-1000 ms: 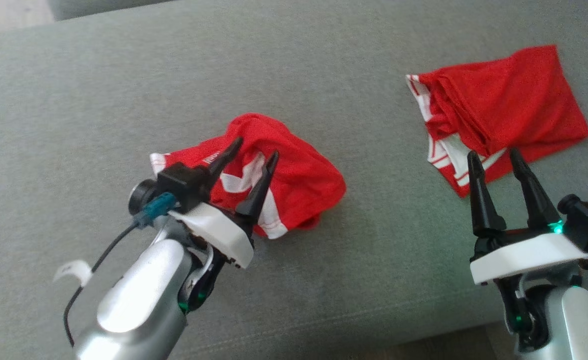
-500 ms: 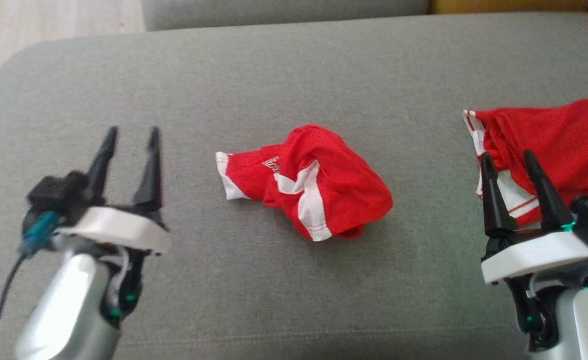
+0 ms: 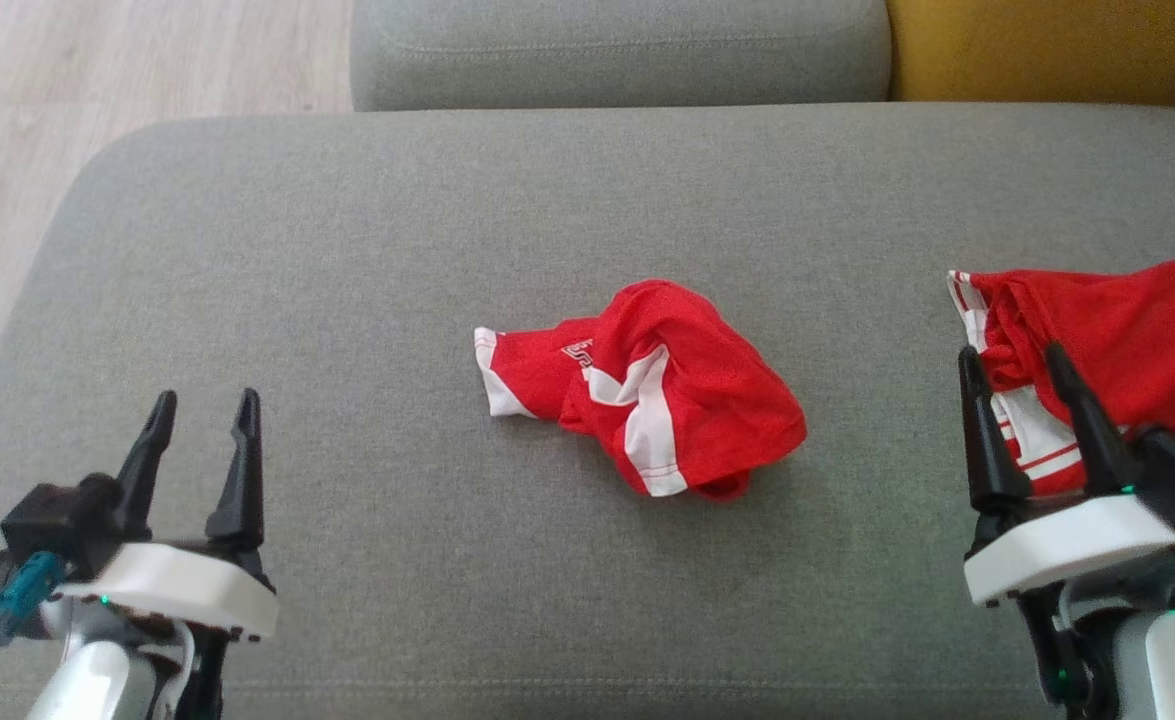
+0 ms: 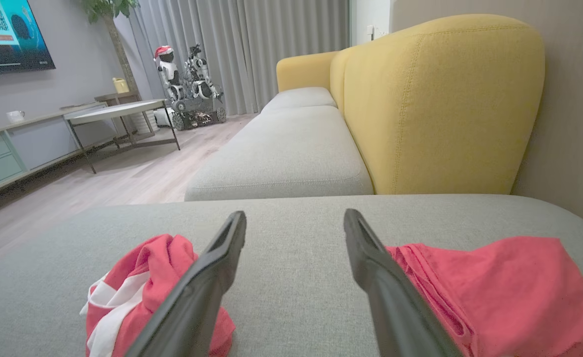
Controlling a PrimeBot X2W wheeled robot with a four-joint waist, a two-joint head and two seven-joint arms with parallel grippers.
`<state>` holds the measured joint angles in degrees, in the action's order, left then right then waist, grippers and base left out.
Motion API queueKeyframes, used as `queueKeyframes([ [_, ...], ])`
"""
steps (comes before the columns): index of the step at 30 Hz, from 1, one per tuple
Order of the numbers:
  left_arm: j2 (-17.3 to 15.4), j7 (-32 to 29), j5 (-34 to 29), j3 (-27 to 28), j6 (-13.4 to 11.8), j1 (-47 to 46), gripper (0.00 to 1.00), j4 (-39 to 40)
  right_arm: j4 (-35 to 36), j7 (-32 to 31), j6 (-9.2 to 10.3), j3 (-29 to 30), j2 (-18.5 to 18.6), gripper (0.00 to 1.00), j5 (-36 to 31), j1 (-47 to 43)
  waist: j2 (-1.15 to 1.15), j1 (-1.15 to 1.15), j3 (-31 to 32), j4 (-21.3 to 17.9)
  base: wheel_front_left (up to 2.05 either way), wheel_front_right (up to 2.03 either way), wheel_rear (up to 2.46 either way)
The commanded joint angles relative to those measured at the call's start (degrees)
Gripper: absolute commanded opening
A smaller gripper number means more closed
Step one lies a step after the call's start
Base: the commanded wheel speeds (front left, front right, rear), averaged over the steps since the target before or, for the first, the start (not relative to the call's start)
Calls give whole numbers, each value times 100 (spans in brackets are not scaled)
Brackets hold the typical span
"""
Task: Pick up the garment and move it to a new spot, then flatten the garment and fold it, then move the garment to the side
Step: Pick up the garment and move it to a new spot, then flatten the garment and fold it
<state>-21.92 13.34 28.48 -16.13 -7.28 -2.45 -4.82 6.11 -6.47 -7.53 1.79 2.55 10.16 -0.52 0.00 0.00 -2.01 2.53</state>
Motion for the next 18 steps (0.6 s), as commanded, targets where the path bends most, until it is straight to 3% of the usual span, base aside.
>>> queueKeyframes([
  [1, -224, -39, -47, 179, -3, -210, 100, 273, 247, -49, 4, -150, 32, 100, -78, 62, 0, 0, 56, 13, 0, 0, 0],
  [18, -269, -292, -104, -40, -206, 268, 100, 653, 308, -189, 4, -200, 32, 100, -121, -252, 0, 0, 342, -61, 0, 0, 0],
])
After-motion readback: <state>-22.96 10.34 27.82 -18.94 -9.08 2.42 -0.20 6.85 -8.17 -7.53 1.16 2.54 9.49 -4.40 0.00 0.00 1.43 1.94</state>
